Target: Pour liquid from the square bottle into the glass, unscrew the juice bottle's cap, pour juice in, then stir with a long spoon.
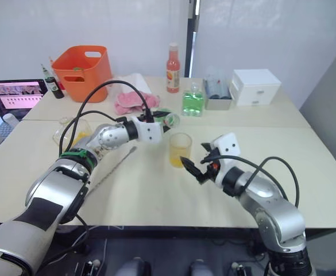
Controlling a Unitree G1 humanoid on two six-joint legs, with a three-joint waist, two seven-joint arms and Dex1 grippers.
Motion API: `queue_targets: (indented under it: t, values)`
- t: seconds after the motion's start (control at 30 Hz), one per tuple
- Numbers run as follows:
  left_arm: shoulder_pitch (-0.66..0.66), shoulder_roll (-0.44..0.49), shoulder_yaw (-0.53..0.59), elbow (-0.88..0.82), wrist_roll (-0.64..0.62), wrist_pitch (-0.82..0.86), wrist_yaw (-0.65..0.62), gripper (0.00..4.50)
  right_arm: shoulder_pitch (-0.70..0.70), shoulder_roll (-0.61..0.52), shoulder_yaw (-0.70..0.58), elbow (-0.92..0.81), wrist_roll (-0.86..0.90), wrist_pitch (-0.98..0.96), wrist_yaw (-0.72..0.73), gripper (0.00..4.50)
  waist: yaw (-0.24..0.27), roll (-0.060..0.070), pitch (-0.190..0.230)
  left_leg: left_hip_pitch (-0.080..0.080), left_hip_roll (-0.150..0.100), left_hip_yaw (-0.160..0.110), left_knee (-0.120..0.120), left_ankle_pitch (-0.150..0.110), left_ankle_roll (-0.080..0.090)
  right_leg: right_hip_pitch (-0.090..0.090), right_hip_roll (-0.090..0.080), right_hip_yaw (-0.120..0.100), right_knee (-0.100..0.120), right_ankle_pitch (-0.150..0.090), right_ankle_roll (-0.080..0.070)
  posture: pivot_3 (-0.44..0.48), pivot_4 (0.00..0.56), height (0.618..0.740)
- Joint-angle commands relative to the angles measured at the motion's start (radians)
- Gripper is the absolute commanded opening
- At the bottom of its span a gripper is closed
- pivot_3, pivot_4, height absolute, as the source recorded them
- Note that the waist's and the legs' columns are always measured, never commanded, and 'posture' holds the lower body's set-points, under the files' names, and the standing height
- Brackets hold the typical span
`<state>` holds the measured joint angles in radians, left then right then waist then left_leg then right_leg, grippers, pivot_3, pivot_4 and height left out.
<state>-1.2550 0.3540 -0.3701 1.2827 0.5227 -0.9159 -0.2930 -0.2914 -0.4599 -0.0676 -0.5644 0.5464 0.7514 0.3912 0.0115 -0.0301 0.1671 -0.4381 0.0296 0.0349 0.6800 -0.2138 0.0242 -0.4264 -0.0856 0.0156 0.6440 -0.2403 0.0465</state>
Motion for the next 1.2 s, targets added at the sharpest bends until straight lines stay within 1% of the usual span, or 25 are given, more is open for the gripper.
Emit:
queue_targets:
  t: [0.03,0.2,0.37,0.9,1.2]
  values:
    - [-0.059,0.006,-0.014,-0.017,0.033,-0.027,0.082,1.47,0.004,0.009,-0.041,-0.053,0.021,-0.029,-0.007,4.45,0.0,0.0,0.0,0.0,0.0,0.0,0.0,0.0,0.0,0.0,0.0,0.0,0.0,0.0,0.0,0.0,0.15,0.715]
    - [-0.074,0.01,-0.056,-0.015,0.102,-0.022,0.181,1.47,0.009,0.012,-0.048,-0.066,0.03,-0.02,-0.018,4.45,0.001,0.0,0.0,0.0,0.0,0.0,0.0,0.0,0.0,0.0,0.0,0.0,0.0,0.0,0.0,0.0,0.15,0.715]
    - [-0.086,0.01,-0.094,-0.01,0.154,-0.028,0.25,1.47,0.016,0.009,-0.052,-0.072,0.038,-0.013,-0.031,4.45,0.0,0.0,0.0,0.0,-0.001,0.0,0.0,0.0,0.0,0.0,-0.001,0.0,0.002,0.0,0.0,0.0,0.15,0.715]
    - [-0.119,0.016,-0.202,-0.003,0.284,-0.006,0.44,1.47,0.015,0.008,-0.055,-0.078,0.061,0.002,-0.053,4.45,0.001,0.0,0.0,0.0,-0.003,0.0,0.001,0.0,0.0,0.0,-0.003,-0.001,0.002,0.0,0.001,0.0,0.15,0.715]
    - [-0.134,0.02,-0.242,0.004,0.335,0.013,0.517,1.47,0.019,0.008,-0.047,-0.084,0.07,0.007,-0.069,4.45,0.001,0.0,0.0,0.0,-0.004,0.0,0.001,0.0,0.0,0.0,-0.005,-0.001,0.003,0.0,0.002,0.0,0.15,0.715]
